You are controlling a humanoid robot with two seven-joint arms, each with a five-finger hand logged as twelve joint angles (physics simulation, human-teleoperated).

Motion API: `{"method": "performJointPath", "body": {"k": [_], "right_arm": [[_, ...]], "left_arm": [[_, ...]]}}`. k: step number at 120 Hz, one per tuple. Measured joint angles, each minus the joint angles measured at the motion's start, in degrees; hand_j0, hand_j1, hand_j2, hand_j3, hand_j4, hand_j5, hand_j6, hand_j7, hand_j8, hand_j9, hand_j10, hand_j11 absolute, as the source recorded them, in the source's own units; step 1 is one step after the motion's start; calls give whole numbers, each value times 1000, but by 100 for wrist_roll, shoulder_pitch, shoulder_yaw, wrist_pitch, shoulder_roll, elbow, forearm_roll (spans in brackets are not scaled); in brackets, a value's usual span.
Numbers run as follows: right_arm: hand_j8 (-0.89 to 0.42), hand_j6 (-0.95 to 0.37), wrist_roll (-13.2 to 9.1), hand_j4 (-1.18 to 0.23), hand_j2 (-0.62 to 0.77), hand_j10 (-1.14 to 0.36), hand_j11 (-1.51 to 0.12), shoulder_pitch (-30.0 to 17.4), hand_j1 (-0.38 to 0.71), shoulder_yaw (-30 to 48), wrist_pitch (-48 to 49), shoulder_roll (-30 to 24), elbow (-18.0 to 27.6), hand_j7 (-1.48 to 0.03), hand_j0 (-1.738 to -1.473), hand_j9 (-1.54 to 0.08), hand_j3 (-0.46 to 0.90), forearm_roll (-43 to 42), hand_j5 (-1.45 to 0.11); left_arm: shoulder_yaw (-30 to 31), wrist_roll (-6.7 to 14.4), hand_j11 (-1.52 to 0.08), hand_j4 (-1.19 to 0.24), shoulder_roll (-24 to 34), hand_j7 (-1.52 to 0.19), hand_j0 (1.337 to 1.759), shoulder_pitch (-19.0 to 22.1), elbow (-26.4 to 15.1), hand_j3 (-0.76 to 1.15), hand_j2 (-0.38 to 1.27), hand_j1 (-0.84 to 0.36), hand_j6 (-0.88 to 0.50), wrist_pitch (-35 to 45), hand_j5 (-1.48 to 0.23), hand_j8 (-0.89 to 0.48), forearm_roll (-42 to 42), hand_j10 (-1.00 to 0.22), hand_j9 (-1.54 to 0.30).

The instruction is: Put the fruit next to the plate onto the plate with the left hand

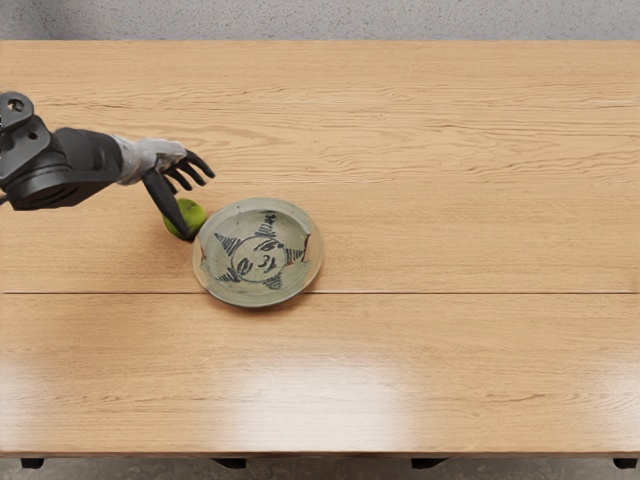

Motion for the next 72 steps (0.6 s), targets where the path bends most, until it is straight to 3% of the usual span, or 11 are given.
{"method": "performJointPath", "body": {"k": [28, 50, 72], "right_arm": [[0, 0, 0, 0, 0, 0, 0, 0, -349, 0, 0, 0, -1, 0, -1658, 0, 0, 0, 0], [0, 0, 0, 0, 0, 0, 0, 0, -349, 0, 0, 0, 0, 0, -1658, 0, 0, 0, 0], [0, 0, 1, 0, 0, 0, 0, 0, -349, 0, 0, 0, -1, 0, -1658, 0, 0, 0, 0]], "left_arm": [[206, -32, -471, -372, 0, -464, 1658, -17, 32, 0, 76, -82, -373, 24, -465, -355, 8, -335, -465], [245, -35, -550, -433, 0, -543, 1658, -9, 39, 0, 88, -154, -433, 8, -543, -474, 7, -469, -545], [436, -36, -580, -467, -8, -560, 1658, -3, 79, 0, 96, -179, -467, 12, -561, -533, 18, -472, -577]]}}
